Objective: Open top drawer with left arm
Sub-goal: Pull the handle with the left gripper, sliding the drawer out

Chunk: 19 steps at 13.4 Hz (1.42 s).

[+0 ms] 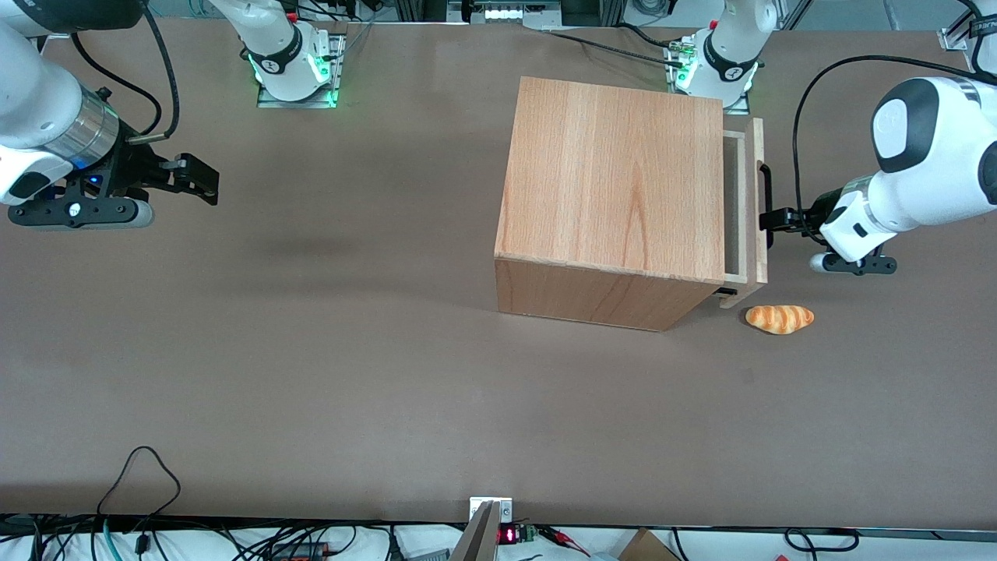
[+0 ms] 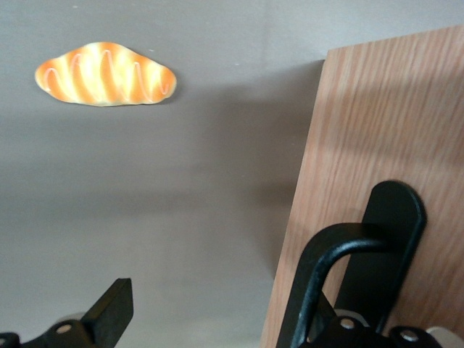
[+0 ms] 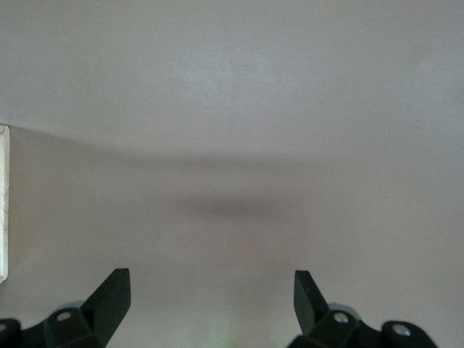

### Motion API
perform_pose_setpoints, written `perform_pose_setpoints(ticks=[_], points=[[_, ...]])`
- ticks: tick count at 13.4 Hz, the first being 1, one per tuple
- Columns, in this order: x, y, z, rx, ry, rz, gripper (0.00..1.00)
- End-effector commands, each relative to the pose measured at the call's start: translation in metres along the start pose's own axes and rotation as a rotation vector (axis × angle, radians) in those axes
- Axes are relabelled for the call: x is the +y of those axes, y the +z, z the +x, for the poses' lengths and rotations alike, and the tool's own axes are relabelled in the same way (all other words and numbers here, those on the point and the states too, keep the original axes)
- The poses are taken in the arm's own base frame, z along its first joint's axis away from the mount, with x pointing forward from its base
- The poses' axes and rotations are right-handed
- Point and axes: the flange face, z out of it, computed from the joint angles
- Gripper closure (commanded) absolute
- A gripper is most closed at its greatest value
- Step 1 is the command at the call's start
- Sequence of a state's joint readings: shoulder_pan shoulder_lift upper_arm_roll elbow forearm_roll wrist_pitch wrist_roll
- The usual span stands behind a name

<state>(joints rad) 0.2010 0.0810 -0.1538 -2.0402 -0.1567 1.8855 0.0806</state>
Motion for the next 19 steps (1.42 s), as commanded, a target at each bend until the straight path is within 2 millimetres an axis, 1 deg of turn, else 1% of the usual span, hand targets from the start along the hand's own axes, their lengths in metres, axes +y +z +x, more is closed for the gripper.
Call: perform_pose_setpoints(ticks=[1, 2, 4, 5, 8, 14, 19], points=[[-0.023, -0.002, 0.006, 0.012, -0.018, 0.031, 0.0], [-0.031, -0.008, 0.007, 0.025, -0.031, 0.029, 0.0], [-0.043, -0.011, 0.007, 0.03, -0.052, 0.025, 0.0], [-0.052, -0.013, 0.007, 0.035, -0.067, 0.021, 0.0], [-0.067, -0.018, 0.006, 0.043, -0.081, 0.044, 0.0], [-0.092, -0.025, 0.007, 0.056, -0.121, 0.038, 0.0], [-0.109, -0.029, 0.008, 0.065, -0.141, 0.046, 0.0]])
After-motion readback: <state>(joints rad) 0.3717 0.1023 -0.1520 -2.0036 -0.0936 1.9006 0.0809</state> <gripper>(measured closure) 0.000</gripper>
